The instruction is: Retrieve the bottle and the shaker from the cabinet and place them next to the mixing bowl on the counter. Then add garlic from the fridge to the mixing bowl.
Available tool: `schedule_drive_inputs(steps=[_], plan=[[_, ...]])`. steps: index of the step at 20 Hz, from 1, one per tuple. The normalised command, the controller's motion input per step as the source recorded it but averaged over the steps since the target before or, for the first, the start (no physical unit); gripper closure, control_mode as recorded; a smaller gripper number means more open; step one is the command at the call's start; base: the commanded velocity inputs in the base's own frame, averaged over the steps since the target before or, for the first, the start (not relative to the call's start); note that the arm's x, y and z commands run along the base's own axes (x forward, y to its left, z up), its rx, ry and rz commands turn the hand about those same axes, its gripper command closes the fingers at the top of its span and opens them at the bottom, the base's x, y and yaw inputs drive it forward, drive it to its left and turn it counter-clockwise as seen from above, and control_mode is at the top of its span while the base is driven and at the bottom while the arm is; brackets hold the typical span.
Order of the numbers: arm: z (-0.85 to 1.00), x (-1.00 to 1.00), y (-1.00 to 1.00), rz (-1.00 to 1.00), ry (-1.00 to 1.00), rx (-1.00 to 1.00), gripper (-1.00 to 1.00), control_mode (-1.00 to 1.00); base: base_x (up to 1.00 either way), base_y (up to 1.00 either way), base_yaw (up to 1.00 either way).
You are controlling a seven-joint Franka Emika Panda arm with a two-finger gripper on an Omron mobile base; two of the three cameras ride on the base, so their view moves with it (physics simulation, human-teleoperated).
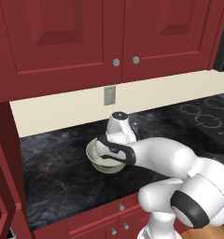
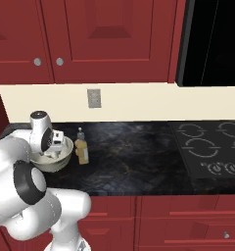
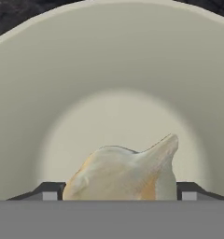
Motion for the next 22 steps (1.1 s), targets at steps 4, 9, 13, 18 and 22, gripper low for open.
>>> schedule_drive_inputs(steps=[4,9,13,18,22], plan=[[-0.01,0.21,0.00,-0.01,0.00,0.00,1.00,-1.00,0.00,0.00,0.00],[0.01,0.21,0.00,-0.01,0.00,-0.01,1.00,-1.00,0.00,0.00,0.00],[0.01,0.05,0.00,0.00,0.00,-0.01,1.00,-1.00,0.00,0.00,0.00],[-0.02,0.00,0.00,0.00,0.00,-0.02,1.00,-1.00,0.00,0.00,0.00],[-0.15,0.00,0.00,0.00,0.00,-0.03,1.00,-1.00,0.00,0.00,0.00]])
